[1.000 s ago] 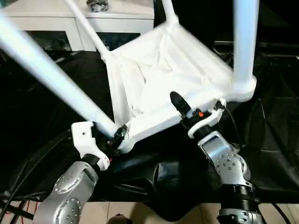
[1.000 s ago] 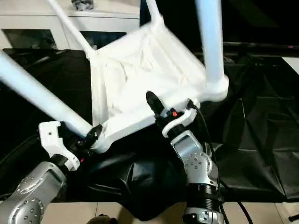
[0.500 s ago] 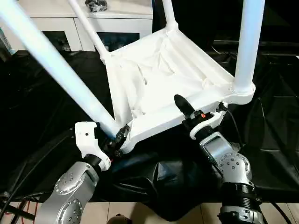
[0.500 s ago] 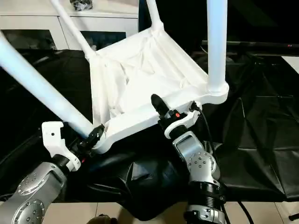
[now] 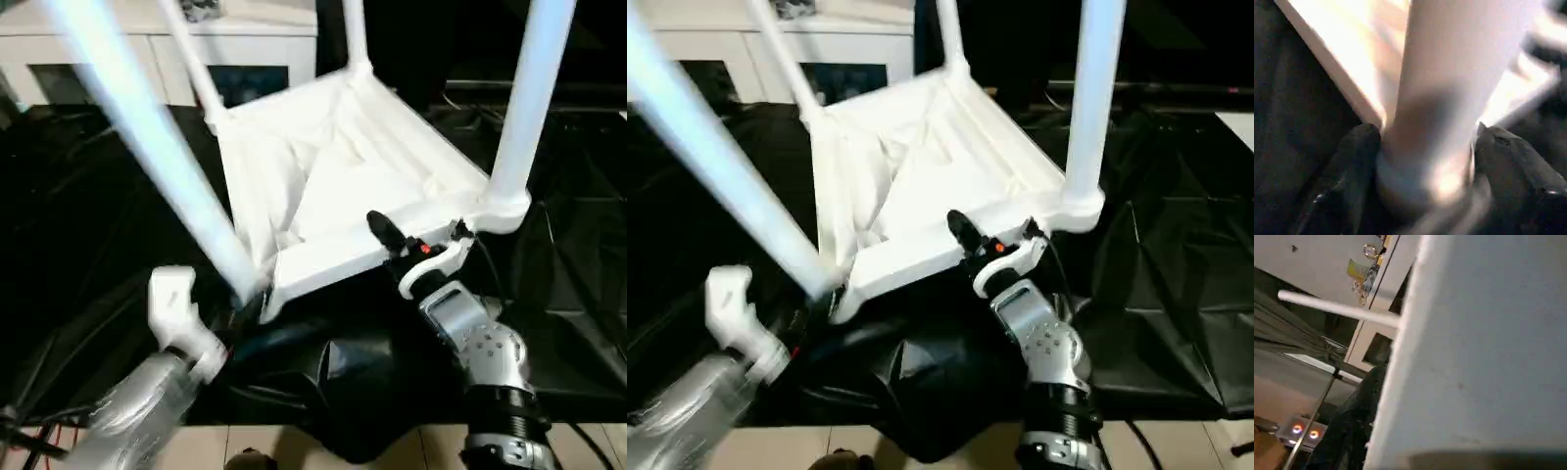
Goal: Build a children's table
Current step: Flip table
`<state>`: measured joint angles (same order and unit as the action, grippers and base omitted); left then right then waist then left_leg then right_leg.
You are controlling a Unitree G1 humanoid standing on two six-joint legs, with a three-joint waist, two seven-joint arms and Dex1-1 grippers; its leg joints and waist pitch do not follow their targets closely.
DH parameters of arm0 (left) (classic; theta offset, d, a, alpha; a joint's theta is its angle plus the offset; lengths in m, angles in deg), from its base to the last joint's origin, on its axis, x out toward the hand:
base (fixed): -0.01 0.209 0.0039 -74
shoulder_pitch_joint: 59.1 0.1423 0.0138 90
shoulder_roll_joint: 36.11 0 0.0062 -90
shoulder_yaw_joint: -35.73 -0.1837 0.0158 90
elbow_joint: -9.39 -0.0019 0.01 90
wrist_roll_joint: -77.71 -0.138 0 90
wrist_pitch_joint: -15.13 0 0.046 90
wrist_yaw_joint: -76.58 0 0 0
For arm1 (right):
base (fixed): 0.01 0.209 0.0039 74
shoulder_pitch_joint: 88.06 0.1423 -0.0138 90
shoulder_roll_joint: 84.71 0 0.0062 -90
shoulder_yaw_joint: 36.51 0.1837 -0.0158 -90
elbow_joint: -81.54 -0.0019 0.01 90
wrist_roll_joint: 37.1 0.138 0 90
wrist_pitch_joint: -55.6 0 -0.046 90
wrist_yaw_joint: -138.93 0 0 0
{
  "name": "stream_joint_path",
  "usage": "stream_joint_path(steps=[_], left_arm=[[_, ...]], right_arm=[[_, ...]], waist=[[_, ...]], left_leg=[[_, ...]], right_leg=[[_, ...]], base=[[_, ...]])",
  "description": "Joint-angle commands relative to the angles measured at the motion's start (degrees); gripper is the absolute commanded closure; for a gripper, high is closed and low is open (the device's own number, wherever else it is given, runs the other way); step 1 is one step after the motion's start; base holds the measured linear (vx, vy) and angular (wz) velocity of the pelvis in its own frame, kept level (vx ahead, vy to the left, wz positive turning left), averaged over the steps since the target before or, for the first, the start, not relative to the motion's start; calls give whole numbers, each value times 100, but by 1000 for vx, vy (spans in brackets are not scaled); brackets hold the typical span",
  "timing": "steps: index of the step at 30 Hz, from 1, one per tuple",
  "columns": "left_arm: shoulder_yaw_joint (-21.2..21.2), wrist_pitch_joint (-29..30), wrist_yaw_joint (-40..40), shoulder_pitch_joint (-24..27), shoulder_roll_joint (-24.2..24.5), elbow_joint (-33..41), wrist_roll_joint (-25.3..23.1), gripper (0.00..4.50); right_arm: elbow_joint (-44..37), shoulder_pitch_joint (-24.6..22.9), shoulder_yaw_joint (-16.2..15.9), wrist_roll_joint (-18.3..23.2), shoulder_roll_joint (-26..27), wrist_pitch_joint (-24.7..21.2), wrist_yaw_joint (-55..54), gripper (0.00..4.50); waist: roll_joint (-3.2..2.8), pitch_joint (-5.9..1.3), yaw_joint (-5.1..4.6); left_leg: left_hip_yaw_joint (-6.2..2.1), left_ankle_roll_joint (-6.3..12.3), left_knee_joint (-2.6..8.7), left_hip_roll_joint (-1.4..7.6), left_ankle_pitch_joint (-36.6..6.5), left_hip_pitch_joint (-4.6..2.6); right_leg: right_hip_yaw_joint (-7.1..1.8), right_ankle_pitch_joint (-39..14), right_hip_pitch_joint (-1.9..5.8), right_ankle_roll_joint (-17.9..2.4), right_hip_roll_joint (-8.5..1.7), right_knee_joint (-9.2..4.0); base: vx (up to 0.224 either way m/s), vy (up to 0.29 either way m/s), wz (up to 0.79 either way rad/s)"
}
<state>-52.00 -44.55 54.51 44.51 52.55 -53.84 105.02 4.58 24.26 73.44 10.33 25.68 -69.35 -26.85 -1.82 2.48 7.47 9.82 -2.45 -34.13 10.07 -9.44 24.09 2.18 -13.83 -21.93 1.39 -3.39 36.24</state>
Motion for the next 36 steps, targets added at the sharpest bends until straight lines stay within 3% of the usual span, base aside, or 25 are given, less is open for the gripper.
stream_joint_path(steps=[1,3,4,8,10,11,13,20,25,31,32,36], left_arm=[[-77,-93,-355,99,167,235,20,47],[-131,-136,-676,254,439,388,34,31],[-205,-227,-951,392,655,636,45,25],[-430,-330,-1140,397,887,914,-65,0],[-498,-355,-1199,385,958,956,-90,0],[-585,-309,-1171,344,970,1089,-97,0],[-627,-289,-1170,297,956,1162,-85,0],[-789,-340,-1264,133,1004,1264,-124,0],[-812,-403,-1132,99,970,1257,-178,0],[-747,-619,-697,-207,789,1014,-625,0],[-729,-676,-655,-269,769,987,-686,0],[-741,-876,-579,-775,873,1073,-1036,0]], right_arm=[[-606,194,-52,-106,-125,187,-81,239],[-757,180,-54,-163,-202,212,-157,240],[-1040,128,-73,-315,-352,252,-279,241],[-1473,-15,-126,-635,-563,327,-495,241],[-1539,-44,-124,-658,-581,314,-530,242],[-1752,-94,-87,-723,-616,309,-687,244],[-1884,-111,-79,-801,-660,314,-798,247],[-1995,-15,-219,-1312,-963,319,-1189,249],[-2020,110,-211,-1403,-980,263,-1373,249],[-2087,169,-617,-1744,-1213,189,-1322,249],[-2091,179,-658,-1796,-1244,207,-1308,249],[-2087,299,-821,-2072,-1391,223,-1359,249]], waist=[[-26,-401,1],[-47,-383,42],[-26,-373,57],[-84,-346,80],[-62,-332,78],[-91,-335,71],[-81,-331,52],[-70,-330,20],[-71,-326,12],[-37,-346,4],[-28,-340,-6],[-23,-363,5]], left_leg=[[-93,-109,342,267,-308,-258],[-93,-203,380,289,-566,-272],[-101,-260,402,293,-701,-278],[-86,-469,442,302,-1138,-328],[-91,-530,471,293,-1281,-292],[-99,-580,479,287,-1367,-293],[-101,-613,483,281,-1447,-286],[-97,-582,471,264,-1489,-276],[-95,-546,465,254,-1589,-281],[-90,-494,447,253,-1393,-268],[-98,-479,451,246,-1328,-235],[-86,-428,421,241,-1174,-258]], right_leg=[[-178,910,141,-537,-340,-309],[-189,547,126,-545,-357,-333],[-192,336,123,-508,-360,-349],[-215,-183,57,-372,-355,-387],[-228,-424,74,-311,-376,-404],[-232,-564,61,-265,-377,-411],[-237,-626,57,-260,-379,-421],[-243,-958,48,-248,-379,-458],[-248,-1316,20,-227,-381,-485],[-245,-1060,41,-194,-370,-469],[-240,-1043,67,-189,-375,-470],[-238,-899,54,-202,-367,-454]], base=[[0,0,0],[0,0,0],[0,0,0],[0,0,0],[0,0,0],[0,0,0],[0,0,0],[0,0,0],[0,0,0],[0,0,0],[0,0,0],[0,0,0]])
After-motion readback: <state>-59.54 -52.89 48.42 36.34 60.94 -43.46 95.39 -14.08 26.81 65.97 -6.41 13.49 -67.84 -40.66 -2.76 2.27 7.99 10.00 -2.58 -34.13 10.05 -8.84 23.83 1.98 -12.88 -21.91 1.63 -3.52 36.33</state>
